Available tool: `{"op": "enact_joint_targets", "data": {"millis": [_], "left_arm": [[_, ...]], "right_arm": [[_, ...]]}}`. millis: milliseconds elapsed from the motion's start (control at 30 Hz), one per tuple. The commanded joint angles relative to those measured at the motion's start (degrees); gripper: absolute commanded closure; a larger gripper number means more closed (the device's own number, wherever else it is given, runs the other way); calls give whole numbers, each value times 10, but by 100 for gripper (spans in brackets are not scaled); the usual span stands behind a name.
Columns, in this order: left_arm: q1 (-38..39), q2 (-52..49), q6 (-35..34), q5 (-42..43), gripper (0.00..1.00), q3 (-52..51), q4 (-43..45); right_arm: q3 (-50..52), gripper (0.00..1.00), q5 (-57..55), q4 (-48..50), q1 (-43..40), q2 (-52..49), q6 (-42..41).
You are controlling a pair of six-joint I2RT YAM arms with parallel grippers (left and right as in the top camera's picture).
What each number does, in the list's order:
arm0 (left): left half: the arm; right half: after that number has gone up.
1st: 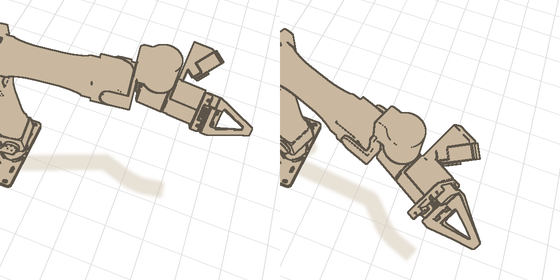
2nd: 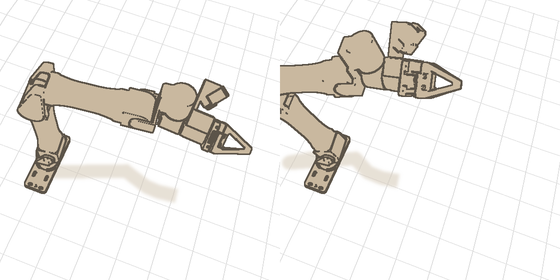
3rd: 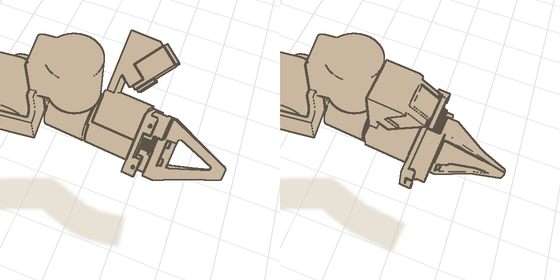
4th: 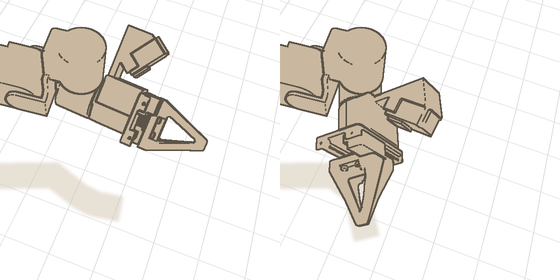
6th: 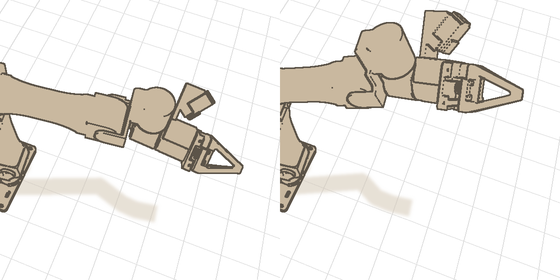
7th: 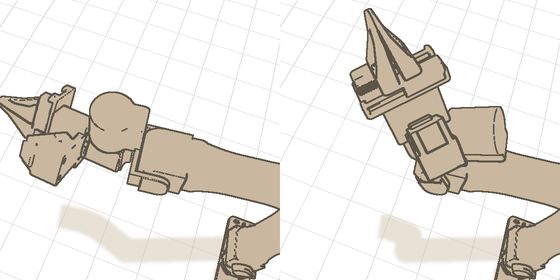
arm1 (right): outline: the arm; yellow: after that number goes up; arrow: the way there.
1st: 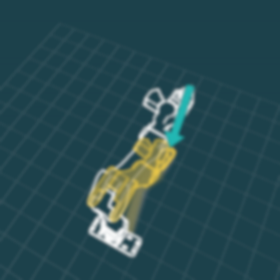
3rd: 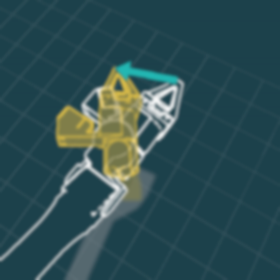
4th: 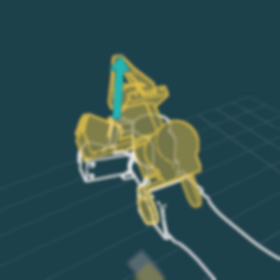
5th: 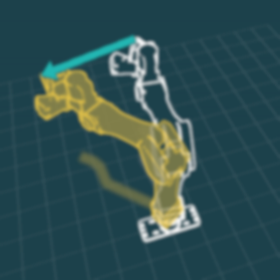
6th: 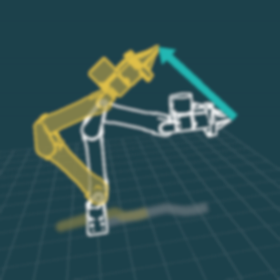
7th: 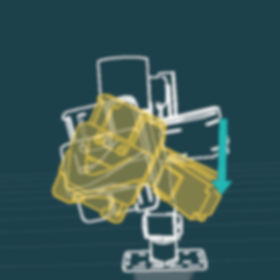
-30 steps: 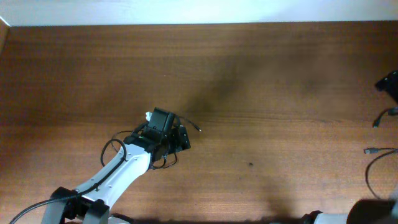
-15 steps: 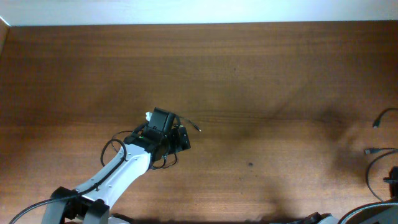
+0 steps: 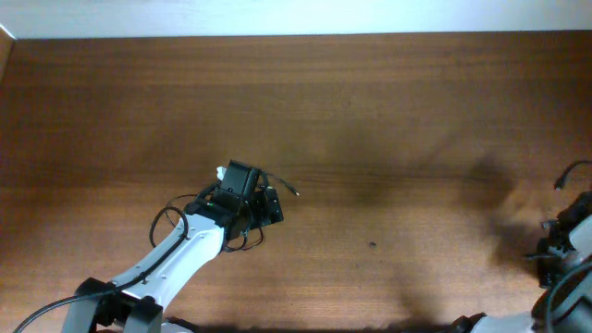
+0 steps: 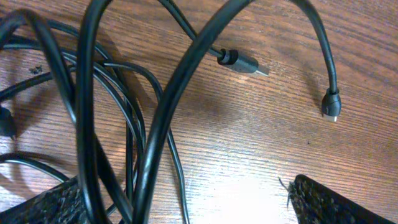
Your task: Untangle cables
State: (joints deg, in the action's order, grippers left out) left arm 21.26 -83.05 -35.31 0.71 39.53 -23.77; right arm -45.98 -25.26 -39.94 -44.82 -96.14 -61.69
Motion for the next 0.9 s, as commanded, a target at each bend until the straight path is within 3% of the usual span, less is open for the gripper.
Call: {"op": "enact_joint_targets", "data": {"millis": [0,133,267,367,467,533,600,733,767,800,867], "left_arm": [[1,-1,9,4,1,-3,1],[1,-1,9,4,1,-3,1],[1,-1,9,4,1,-3,1],[1,-1,9,4,1,-3,1],[1,-1,9,4,1,-3,1],[1,-1,9,4,1,-3,1],[1,-1,9,4,1,-3,1],[1,-1,9,4,1,-3,1],[1,-1,-25,31,1,-3,6],[1,-1,-104,91,1,-3,30],[1,-1,-139,106,1,-3,46]], "right_arm": [[3,96,14,91,4,-49,110],[3,96,172,244,37,-88,266],[1,96,186,268,149,-88,296],[-40,96,186,155,179,-66,285],[-128,96,225,-45,190,33,285],[-135,96,299,-106,225,127,285],[-135,96,387,-139,289,202,284],[-133,96,403,-192,472,215,261],[-133,96,403,-192,506,215,236],[-133,96,403,-191,542,215,218],[-133,96,403,-183,593,215,218]]}}
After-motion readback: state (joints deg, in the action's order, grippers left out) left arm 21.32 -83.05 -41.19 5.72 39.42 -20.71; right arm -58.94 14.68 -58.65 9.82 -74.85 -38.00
